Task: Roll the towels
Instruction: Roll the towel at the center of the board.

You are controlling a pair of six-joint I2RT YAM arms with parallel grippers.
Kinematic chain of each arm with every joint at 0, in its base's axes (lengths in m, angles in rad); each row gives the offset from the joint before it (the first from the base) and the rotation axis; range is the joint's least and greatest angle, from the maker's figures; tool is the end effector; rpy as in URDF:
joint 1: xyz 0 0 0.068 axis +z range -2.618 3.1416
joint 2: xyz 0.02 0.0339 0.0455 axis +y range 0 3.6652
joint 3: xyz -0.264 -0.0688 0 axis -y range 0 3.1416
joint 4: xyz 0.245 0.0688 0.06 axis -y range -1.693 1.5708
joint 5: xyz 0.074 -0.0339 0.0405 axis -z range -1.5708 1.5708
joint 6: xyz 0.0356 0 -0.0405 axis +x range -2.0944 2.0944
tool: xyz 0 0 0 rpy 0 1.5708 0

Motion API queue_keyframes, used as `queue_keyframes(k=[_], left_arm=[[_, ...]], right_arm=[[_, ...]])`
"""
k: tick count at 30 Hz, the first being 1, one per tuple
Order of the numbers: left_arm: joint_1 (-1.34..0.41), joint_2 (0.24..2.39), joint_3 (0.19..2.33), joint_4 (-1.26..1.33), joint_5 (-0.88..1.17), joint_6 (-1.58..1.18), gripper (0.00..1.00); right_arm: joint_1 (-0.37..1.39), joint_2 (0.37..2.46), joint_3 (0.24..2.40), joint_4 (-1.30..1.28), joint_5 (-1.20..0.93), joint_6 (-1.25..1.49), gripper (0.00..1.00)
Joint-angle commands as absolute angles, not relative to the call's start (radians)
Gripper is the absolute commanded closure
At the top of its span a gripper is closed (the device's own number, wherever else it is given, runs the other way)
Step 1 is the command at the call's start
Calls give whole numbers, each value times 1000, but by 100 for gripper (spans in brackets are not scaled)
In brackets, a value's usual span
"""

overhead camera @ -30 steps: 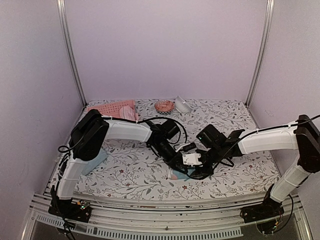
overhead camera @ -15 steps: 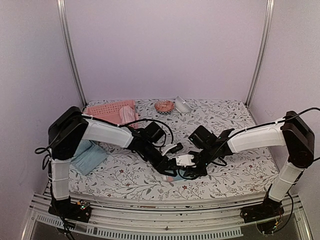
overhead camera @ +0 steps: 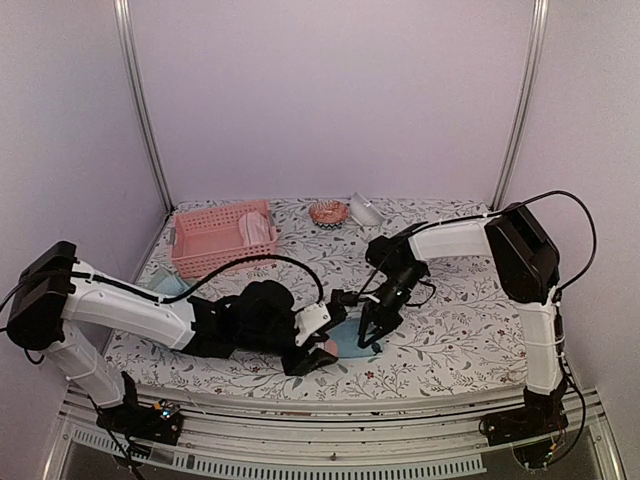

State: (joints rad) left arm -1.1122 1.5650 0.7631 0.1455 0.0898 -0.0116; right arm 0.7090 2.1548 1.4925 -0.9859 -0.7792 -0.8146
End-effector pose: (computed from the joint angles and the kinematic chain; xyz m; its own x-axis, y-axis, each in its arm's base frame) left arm 0.1382 -0.2871 0.1763 -0.2809 0.5428 -0.7915 0.9213 0.3835 -0.0639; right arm 0.2782 0.2716 0.1314 -0.2123 -0.8640 -0.4566 -0.8400 -0.0774 0.5370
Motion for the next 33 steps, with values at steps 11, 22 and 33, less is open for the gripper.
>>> queue_keyframes(k=[11,22,33], left_arm=[[-1229,1887,1048,55,-195,434,46],[-1230,2029,1126,-76,-208,442,55],[-1202,2018,1117,-127,-100,292,69]], right_arm=[[657,2452,1663,-1311,-912,-874,92],[648,2418,1672,-1294,-923,-856,79],[558,1937,1393,-1043,-846,-831,59]])
